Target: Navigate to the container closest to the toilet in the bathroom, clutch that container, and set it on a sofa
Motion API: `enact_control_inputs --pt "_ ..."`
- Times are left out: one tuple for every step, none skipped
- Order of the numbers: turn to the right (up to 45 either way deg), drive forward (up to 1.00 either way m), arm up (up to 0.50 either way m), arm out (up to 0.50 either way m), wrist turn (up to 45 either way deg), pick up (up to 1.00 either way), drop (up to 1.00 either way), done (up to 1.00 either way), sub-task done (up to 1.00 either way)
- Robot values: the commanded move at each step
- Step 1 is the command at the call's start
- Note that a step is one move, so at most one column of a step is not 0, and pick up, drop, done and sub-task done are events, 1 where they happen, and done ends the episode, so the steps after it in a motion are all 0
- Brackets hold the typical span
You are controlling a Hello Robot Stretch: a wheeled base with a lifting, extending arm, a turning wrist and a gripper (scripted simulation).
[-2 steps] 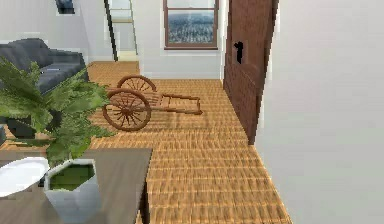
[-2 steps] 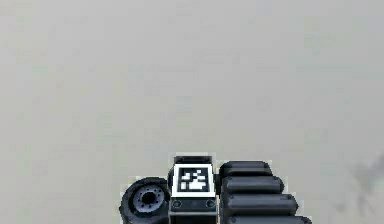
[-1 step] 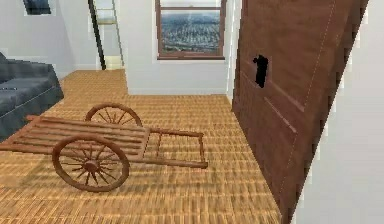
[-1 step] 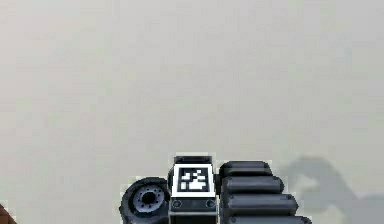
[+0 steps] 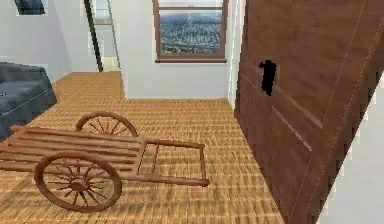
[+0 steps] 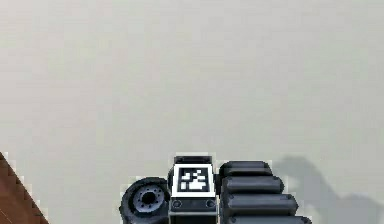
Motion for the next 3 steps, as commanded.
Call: enact_control_inputs --pt "-36.0 0.00 0.00 0.00 0.0 0.00 0.00 0.00 0.00" --pt "0.0 0.20 0.00 0.00 0.0 0.00 0.00 0.00 0.00" --pt "-27.0 0.00 0.00 0.00 0.0 0.00 0.00 0.00 0.00"
